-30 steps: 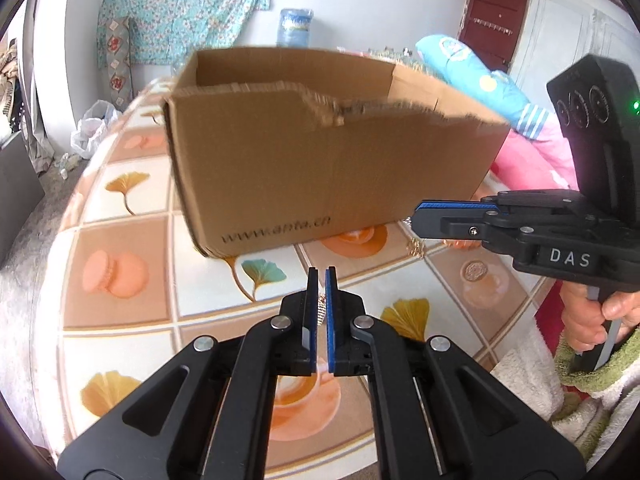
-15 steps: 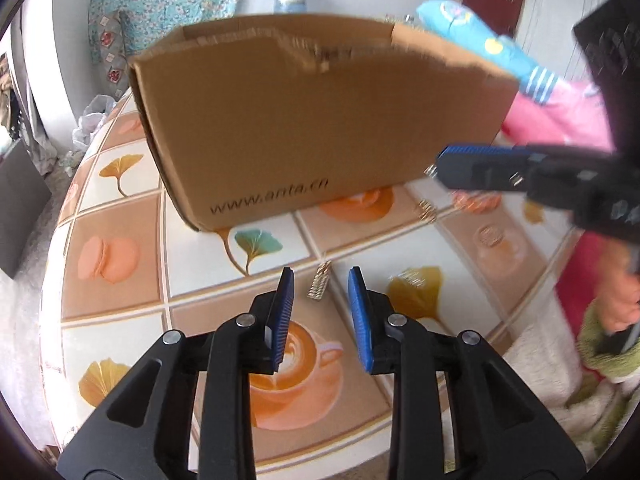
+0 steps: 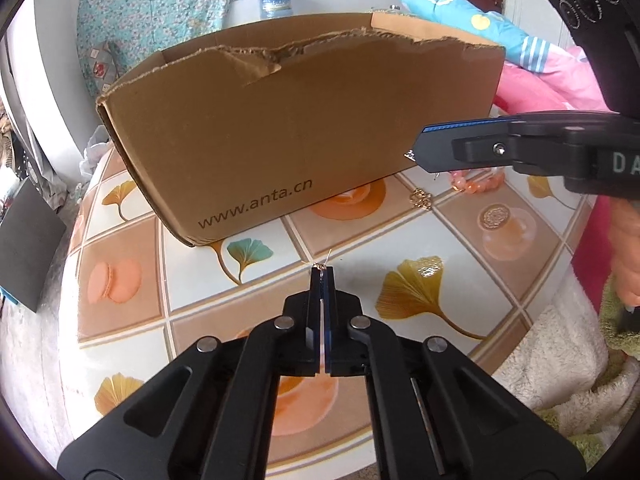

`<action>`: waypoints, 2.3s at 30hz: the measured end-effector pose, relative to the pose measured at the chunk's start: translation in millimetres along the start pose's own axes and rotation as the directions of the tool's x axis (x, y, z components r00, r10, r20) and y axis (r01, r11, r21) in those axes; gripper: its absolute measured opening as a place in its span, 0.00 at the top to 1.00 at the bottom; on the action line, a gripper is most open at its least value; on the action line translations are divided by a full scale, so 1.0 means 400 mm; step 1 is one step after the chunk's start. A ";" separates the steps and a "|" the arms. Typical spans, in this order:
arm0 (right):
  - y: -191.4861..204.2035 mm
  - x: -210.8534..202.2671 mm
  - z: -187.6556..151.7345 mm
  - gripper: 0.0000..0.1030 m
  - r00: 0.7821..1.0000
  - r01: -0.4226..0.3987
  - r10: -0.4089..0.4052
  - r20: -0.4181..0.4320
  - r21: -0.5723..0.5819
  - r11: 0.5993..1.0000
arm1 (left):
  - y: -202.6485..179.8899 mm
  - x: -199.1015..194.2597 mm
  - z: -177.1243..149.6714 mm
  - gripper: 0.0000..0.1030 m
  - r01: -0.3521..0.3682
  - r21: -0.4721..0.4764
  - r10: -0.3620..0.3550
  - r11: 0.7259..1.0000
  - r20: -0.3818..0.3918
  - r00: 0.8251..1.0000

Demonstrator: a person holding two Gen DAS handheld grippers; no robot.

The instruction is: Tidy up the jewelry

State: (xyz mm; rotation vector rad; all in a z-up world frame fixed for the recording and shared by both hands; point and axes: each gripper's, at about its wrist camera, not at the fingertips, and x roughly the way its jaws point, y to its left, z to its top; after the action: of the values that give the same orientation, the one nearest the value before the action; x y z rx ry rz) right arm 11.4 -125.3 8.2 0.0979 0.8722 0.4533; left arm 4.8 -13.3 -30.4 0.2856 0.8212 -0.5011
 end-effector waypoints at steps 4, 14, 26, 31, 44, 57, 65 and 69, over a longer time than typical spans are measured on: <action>-0.004 -0.009 -0.001 0.95 1.000 -0.006 0.006 0.010 0.003 1.000 | 0.006 -0.016 0.005 1.00 -0.001 -0.008 0.002 1.000 0.015 1.000; 0.006 -0.073 0.022 0.95 0.996 -0.039 0.039 0.078 -0.010 0.999 | 0.026 -0.130 0.063 1.00 0.083 -0.038 -0.076 0.996 0.149 0.986; -0.045 -0.159 0.129 0.95 0.976 -0.068 0.060 0.209 0.031 0.997 | 0.041 -0.213 0.253 1.00 0.190 -0.028 -0.171 0.981 0.328 0.929; -0.122 -0.098 0.177 0.95 0.987 -0.046 0.028 0.158 0.111 0.993 | 0.067 -0.100 0.323 1.00 0.180 -0.069 -0.159 0.981 0.240 0.958; -0.241 0.007 0.260 0.93 0.996 0.005 -0.024 0.083 0.219 0.976 | 0.132 0.082 0.423 0.87 0.160 -0.182 -0.143 0.970 0.103 0.984; -0.225 -0.104 0.235 0.87 0.983 -0.003 -0.037 0.179 0.218 0.976 | 0.129 -0.016 0.380 0.84 0.170 -0.170 -0.136 0.971 0.194 0.972; -0.161 -0.211 0.135 0.80 0.972 -0.072 0.040 0.231 0.129 0.989 | 0.099 -0.193 0.249 0.50 0.209 -0.115 -0.163 0.971 0.322 0.933; -0.127 -0.230 0.067 0.80 0.975 -0.102 0.081 0.208 0.090 0.991 | 0.081 -0.226 0.173 0.35 0.222 -0.111 -0.179 0.969 0.306 0.935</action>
State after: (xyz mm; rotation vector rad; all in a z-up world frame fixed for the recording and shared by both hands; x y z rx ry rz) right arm -1.9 -207.2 78.0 0.2739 0.6901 0.4767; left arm 13.1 12.7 84.6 -0.0099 0.5931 -0.6552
